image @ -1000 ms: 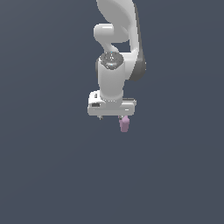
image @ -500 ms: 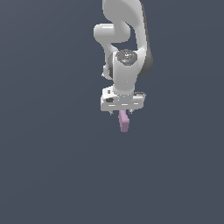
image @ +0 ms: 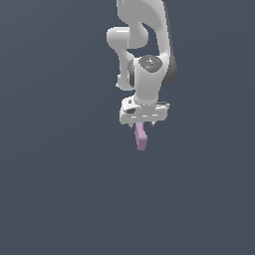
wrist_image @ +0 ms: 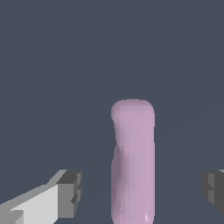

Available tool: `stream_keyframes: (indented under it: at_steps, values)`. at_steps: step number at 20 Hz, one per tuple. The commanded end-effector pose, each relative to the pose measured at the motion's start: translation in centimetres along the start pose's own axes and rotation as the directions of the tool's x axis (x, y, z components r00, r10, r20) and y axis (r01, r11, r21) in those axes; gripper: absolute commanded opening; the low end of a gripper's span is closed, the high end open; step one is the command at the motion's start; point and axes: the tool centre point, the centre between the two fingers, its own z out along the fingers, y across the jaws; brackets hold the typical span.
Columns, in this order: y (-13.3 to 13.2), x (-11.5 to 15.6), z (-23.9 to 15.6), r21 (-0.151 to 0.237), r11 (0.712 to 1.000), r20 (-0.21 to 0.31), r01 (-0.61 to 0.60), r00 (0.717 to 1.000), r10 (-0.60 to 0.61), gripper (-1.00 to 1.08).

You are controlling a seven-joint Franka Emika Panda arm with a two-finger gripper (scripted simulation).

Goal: Pick up the object and move it to a goal position.

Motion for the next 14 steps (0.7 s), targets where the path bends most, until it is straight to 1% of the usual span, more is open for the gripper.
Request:
stream_keyframes:
  at_steps: [1, 6, 14]
  values:
    - [0.0, 0.0, 0.0, 0.0, 1.0, 0.0, 0.0, 1.0, 0.0, 1.0]
    - [0.0, -0.1, 1.1, 0.0, 1.0, 0.0, 0.0, 1.0, 0.0, 1.0]
    - [-0.1, -0.2, 4.6, 0.0, 1.0, 0.0, 0.001, 1.0, -0.001, 1.0]
